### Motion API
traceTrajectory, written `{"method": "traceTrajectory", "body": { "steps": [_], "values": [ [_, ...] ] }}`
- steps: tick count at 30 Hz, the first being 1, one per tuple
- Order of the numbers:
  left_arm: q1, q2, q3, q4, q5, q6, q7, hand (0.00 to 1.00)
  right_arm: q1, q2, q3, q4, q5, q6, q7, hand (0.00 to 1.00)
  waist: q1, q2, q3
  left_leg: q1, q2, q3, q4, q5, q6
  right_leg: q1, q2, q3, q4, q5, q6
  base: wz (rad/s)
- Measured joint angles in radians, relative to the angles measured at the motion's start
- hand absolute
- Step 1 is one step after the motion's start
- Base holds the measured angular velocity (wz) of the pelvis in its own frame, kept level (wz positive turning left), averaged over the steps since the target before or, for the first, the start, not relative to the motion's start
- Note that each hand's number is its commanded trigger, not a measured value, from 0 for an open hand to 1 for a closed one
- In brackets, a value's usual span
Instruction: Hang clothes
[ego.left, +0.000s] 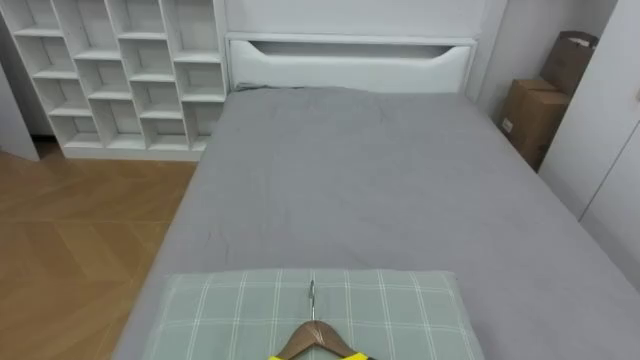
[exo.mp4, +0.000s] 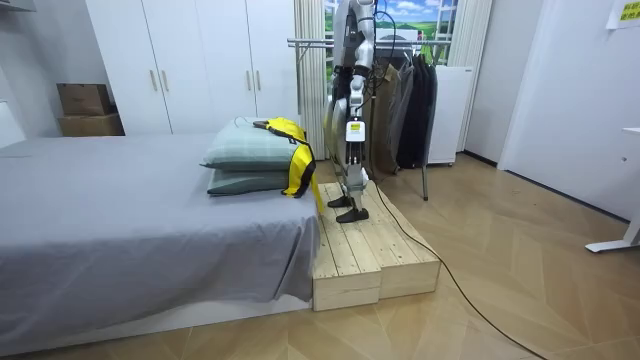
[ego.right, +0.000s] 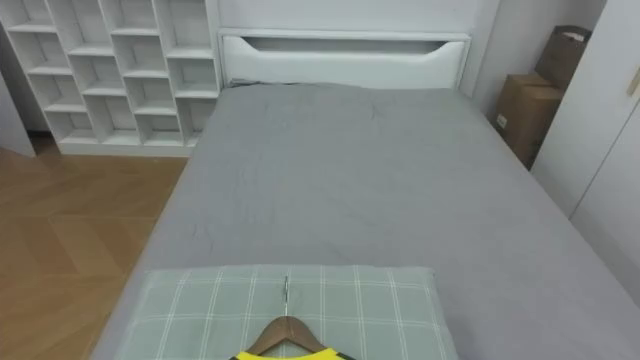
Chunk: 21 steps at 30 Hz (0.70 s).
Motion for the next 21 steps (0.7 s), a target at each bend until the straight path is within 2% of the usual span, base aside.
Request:
{"method": "traceTrajectory", "body": {
  "steps": [21],
  "values": [
    [-0.001, 0.0, 0.001, 0.0, 0.004, -0.004, 0.017, 0.0, -0.006, 0.0, 0.0, 0.001, 0.0, -0.008, 0.012, 0.0, 0.001, 0.005, 0.0013, -0.011, 0.0, -0.006, 0.001, 0.0, 0.0, -0.005, -0.001, -0.009, 0.001, 0.0, 0.0, 0.0]
  ]
}}
